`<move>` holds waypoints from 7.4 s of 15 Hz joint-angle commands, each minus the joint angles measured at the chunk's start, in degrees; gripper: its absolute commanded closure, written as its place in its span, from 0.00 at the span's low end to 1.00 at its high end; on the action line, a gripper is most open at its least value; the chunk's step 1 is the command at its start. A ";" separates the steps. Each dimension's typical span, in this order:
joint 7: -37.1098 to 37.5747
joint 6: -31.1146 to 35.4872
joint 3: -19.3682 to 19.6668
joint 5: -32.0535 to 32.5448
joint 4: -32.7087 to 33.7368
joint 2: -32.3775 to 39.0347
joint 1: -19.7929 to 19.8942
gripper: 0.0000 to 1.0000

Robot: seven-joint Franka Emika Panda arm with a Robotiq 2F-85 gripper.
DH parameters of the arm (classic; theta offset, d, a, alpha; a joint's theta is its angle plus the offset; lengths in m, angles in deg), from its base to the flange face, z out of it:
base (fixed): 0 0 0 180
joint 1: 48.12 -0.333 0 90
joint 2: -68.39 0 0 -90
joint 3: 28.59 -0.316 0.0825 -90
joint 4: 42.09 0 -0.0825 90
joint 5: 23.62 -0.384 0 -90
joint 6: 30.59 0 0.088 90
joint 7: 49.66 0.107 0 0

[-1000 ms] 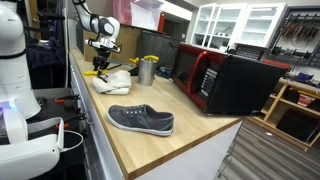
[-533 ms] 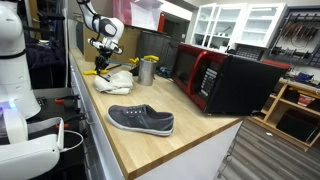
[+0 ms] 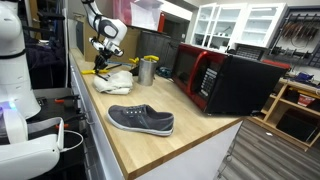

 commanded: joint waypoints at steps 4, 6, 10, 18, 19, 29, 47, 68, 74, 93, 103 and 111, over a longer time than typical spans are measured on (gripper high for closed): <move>-5.68 -1.10 1.00 -7.64 -2.56 -7.02 1.31 0.93; -5.73 -1.79 1.49 -7.61 -2.70 -8.67 1.34 0.93; -4.99 -7.10 1.97 -1.38 -2.80 -10.85 0.78 0.47; -6.34 -7.65 -0.81 19.42 -5.51 -14.81 -2.76 0.00; -6.46 -7.55 -1.50 21.13 -5.70 -15.06 -3.46 0.00; -5.59 -8.64 -4.44 29.24 -3.67 -12.23 -6.38 0.00; -55.53 26.44 -7.36 26.24 -7.47 -5.28 -6.60 0.00; -70.18 1.87 0.06 21.64 -16.27 -21.54 -9.18 0.00; -62.06 11.92 -0.95 28.07 -17.77 -16.49 -8.45 0.00; -55.86 25.60 -1.80 28.61 -16.38 -8.62 -8.95 1.00; -61.42 24.99 -1.25 15.73 -17.60 -13.37 -9.43 0.95; -64.43 23.32 0.44 3.85 -17.89 -19.34 -10.76 0.95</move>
